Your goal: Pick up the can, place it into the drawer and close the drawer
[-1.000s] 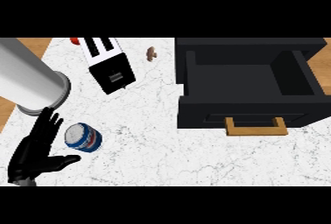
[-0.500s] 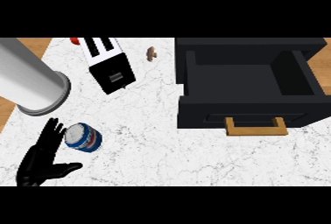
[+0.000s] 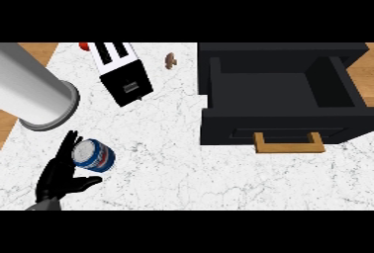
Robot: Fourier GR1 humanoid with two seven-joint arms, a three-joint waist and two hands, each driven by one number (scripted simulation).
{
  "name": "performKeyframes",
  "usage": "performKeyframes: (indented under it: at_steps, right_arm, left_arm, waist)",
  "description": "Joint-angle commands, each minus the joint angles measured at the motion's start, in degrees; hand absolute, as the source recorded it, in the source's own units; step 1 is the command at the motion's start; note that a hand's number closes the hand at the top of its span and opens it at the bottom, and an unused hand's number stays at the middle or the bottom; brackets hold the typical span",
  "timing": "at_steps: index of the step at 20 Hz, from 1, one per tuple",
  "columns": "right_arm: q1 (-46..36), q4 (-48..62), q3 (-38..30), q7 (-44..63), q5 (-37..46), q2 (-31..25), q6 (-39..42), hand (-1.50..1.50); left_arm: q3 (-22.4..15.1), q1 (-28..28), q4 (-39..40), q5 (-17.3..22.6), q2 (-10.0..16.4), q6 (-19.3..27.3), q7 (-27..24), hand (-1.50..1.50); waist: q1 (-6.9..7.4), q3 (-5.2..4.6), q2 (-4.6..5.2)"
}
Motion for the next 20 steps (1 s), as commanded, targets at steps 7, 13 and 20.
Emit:
performKeyframes:
  at_steps: [7,13,20]
  right_arm:
    - [-0.4,-1.8,-1.4,2.6,-1.4,1.4,0.9,-1.50]
    - [0.4,-0.4,-4.3,3.2,-5.4,-1.0,1.9,-1.50]
    - [-0.7,-3.1,-2.9,6.5,-5.1,-0.6,-0.8,-1.50]
  left_arm:
    - [0.3,-6.6,12.9,1.7,-0.8,-0.9,-6.3,-1.50]
    - [-1.2,-5.0,7.9,5.3,-0.1,-8.1,0.3,1.50]
    - [-2.7,-11.3,1.4,8.2,-3.0,-6.6,5.2,1.50]
  waist:
    - [-0.15,-0.02,0.04]
    - [0.15,0.02,-0.07]
    - [0.17,0.03,-0.10]
